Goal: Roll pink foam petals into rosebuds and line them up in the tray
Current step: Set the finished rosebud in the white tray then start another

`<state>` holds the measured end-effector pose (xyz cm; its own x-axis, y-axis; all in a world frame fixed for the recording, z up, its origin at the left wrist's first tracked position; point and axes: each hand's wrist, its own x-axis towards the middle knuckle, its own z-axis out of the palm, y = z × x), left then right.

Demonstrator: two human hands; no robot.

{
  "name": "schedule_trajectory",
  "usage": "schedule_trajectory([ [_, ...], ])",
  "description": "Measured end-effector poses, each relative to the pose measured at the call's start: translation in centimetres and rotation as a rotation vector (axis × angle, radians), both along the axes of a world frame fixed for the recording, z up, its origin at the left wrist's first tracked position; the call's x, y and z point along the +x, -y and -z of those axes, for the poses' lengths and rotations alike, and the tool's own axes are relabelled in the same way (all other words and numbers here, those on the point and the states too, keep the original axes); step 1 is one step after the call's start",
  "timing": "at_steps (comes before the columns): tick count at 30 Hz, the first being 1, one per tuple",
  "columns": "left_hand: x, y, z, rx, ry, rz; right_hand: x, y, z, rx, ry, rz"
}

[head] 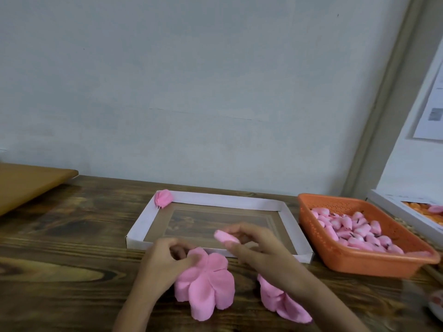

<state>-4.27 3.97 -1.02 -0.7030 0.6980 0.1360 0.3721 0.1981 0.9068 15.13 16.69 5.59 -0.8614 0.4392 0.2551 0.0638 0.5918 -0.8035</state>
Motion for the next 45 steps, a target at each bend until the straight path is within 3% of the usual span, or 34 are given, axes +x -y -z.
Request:
schedule_trajectory([
  [8, 0.4, -0.2, -0.6, 0.148, -0.009, 0.006, -2.2, -0.8, 2.6, -0.258, -0.166, 0.085],
  [13, 1.3, -0.3, -1.2, 0.237, 0.044, 0.054, -2.6, -0.9, 3.0, -0.189, -0.147, 0.005],
  [20, 1.7, -0.3, -1.7, 0.284, 0.089, 0.105, -2.5, -1.2, 3.0, -0.002, -0.114, 0.063],
  [35, 1.4, -0.6, -1.2, 0.36, 0.251, 0.136, -2.4, -1.0, 2.2, -0.142, -0.224, 0.024],
  [45, 1.2, -0.7, -0.6, 0.431, 0.398, 0.139, -2.4, -0.9, 2.0, -0.084, -0.194, 0.042],
])
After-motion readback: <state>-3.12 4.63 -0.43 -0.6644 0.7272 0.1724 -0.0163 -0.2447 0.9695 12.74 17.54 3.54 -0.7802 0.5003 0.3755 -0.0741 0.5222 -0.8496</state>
